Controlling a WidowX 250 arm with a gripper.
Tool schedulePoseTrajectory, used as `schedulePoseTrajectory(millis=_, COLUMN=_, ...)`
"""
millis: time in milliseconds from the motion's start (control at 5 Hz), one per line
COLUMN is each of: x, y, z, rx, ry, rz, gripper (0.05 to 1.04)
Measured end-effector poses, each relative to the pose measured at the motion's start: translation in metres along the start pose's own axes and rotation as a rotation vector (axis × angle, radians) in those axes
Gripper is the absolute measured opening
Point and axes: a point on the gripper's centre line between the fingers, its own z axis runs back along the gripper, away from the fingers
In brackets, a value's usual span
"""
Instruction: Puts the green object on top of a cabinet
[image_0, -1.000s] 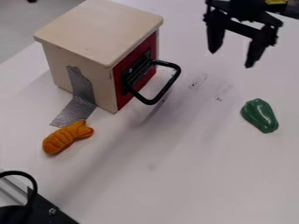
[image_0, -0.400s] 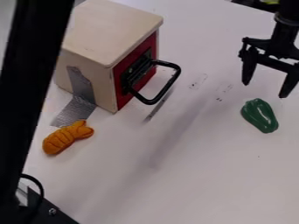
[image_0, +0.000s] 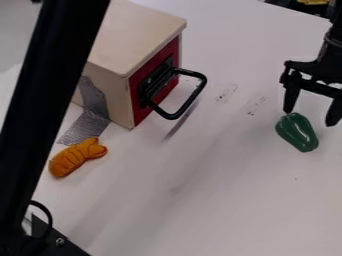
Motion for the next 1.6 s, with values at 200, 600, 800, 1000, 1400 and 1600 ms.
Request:
schedulePoseTrajectory(millis=200, x=-0.004, y=0.004, z=-0.007, rx=0.033, ry=0.031, rz=0.039, gripper=1.001)
schedulePoseTrajectory(millis=600, x=-0.015, y=0.01, z=-0.023, rx=0.068, ry=0.076, rz=0.086, gripper=1.0)
schedulePoseTrajectory(millis=800, x=-0.016, y=0.009, z=-0.025, rx=0.057, ry=0.082, rz=0.094, gripper=0.965)
schedulePoseTrajectory(millis=1000, x=-0.018, y=0.008, z=-0.029, rx=0.052, ry=0.078, rz=0.081, gripper=0.706)
schedulePoseTrajectory(millis=1400, x=-0.018, y=0.017, z=-0.028, rx=0.027, ry=0.04, rz=-0.135, gripper=0.557)
schedulePoseTrajectory(millis=1600, x=-0.018, y=0.015, z=-0.026, rx=0.009, ry=0.032, rz=-0.281, gripper=0.557)
